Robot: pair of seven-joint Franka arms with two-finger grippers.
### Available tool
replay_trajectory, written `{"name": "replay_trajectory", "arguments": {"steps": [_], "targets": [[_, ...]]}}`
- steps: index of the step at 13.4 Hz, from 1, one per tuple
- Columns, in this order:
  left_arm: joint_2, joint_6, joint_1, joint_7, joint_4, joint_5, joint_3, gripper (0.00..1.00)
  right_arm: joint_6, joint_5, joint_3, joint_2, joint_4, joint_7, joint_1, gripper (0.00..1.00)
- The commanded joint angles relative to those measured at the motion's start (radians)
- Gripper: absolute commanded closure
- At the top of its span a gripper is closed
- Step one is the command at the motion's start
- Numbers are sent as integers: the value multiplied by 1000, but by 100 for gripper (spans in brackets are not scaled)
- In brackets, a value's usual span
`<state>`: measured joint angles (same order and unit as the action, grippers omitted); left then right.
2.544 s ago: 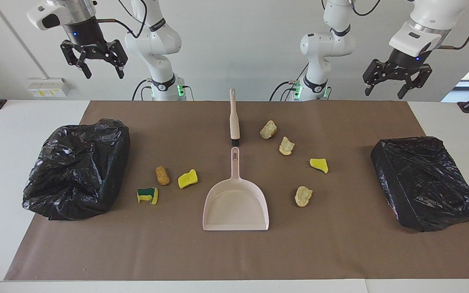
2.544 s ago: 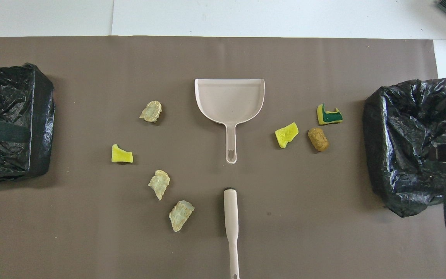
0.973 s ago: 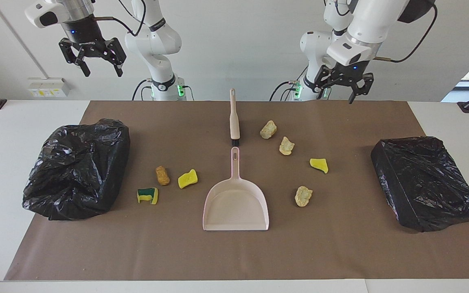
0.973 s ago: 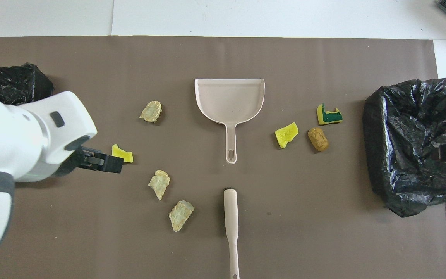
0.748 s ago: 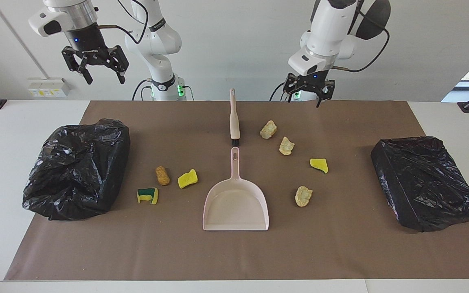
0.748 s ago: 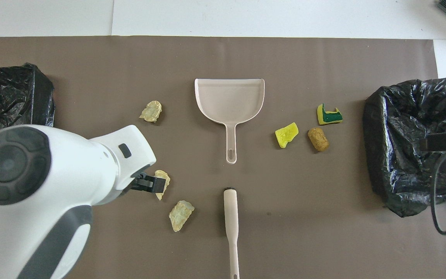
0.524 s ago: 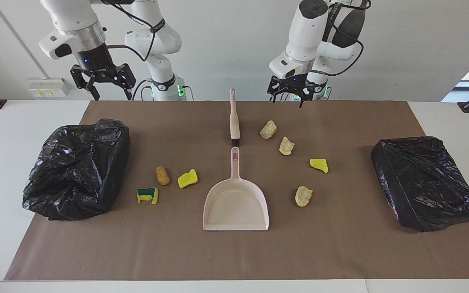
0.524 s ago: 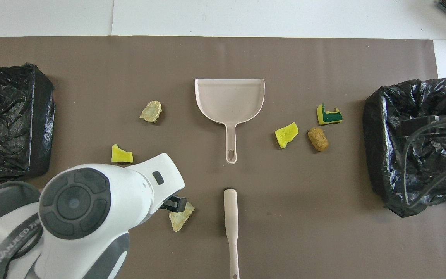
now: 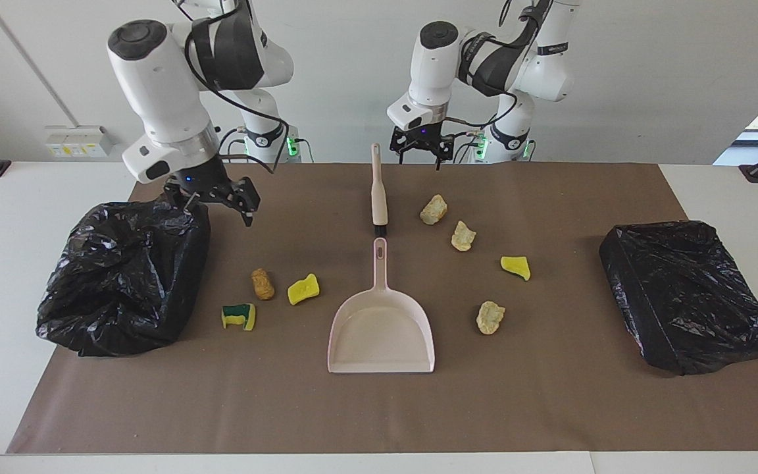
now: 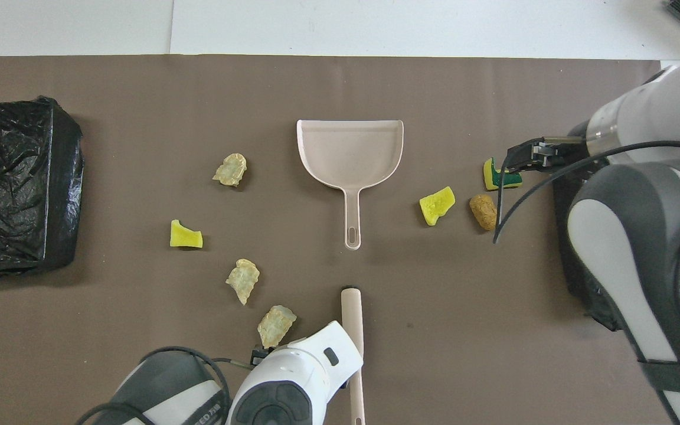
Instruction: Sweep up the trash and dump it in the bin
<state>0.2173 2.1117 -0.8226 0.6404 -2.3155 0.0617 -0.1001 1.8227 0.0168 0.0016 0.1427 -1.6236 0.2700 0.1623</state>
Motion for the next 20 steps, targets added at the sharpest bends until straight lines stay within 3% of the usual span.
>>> {"name": "replay_trajectory", "arguments": {"steps": [1,5,7,8,12,13,14,16,18,20], "targets": [[-19,100,-107,117,-57,4,20,0,50,-30,-2,93,36,136,89,0],[-90,198,-220,266,-58,3,20,0,104,-34,-2,161,31,316,189,0],[-111,235,-234,297,-58,4,19,0,112,-34,0,167,11,316,191,0],[-121,241,-245,301,-58,3,19,8,112,-31,0,167,10,316,187,0],[-185,272,-262,304,-56,4,22,13,133,-32,-2,186,-2,339,209,0],[-185,269,-262,303,-56,4,22,19,133,-32,-2,186,-5,341,209,0],[-184,258,-262,303,-56,4,22,37,133,-32,-2,184,-7,341,207,0],[-185,254,-260,301,-51,4,23,82,133,-32,0,184,-6,342,209,0],[-185,238,-257,298,-50,-2,25,99,133,-28,0,186,-6,344,209,0],[-184,232,-250,294,-48,-8,25,100,133,-18,0,190,11,371,212,0]]}}
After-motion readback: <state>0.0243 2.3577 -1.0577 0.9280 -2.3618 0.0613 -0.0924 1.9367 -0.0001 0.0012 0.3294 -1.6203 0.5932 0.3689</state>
